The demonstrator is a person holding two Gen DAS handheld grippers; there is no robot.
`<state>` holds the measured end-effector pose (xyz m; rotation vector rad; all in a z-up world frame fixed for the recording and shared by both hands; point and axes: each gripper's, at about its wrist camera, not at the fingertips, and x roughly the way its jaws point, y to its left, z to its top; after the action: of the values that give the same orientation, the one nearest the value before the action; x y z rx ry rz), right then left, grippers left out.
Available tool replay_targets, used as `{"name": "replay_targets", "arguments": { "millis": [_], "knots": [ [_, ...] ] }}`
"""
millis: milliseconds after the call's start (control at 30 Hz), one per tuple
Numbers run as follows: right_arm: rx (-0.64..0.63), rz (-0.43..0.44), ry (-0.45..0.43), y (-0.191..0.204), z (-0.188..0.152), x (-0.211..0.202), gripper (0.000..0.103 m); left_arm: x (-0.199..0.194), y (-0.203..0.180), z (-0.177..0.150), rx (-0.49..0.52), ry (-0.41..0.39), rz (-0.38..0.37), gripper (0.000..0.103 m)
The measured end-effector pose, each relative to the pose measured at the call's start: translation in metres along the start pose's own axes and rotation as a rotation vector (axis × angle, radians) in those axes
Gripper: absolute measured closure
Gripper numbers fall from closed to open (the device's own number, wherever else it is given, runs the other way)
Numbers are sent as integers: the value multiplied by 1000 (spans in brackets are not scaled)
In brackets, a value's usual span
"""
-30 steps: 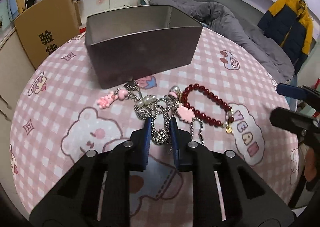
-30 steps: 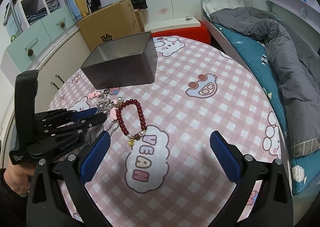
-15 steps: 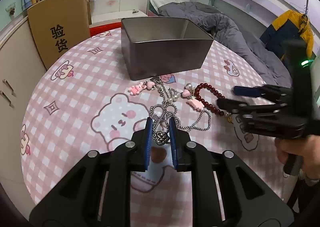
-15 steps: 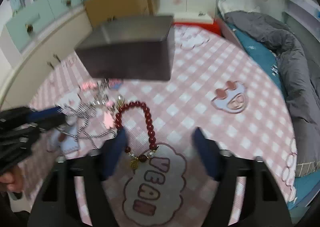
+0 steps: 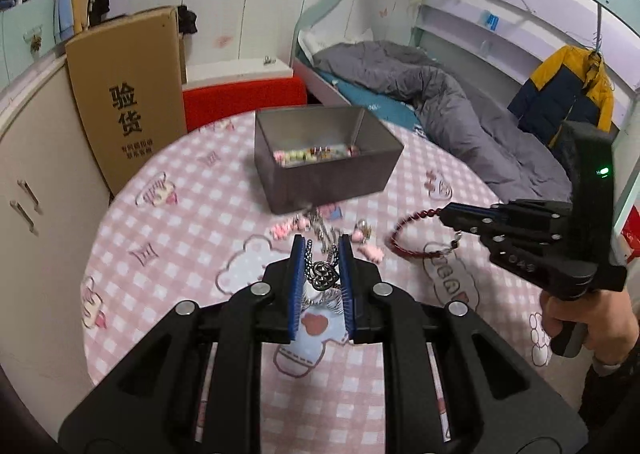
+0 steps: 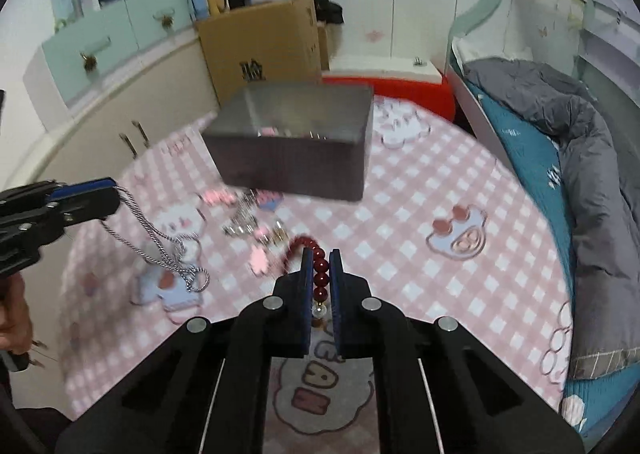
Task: Organize jewelry
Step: 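Grasp the silver chain with left tool while right tool grasps the red bead bracelet, then carry chain and bracelet over the tin and open both tools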
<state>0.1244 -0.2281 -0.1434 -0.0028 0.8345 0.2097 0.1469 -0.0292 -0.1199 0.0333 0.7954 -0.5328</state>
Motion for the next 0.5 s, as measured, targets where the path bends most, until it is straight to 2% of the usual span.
{"name": "replay_targets", "arguments": {
  "millis": [233, 500],
  "knots": [
    [-60, -11, -91, 11, 30, -40, 97, -16, -3, 23, 12, -49, -5, 87],
    [-103, -6, -203, 16, 78, -64, 97, -32, -4, 74, 21, -132, -21, 87]
  ]
}}
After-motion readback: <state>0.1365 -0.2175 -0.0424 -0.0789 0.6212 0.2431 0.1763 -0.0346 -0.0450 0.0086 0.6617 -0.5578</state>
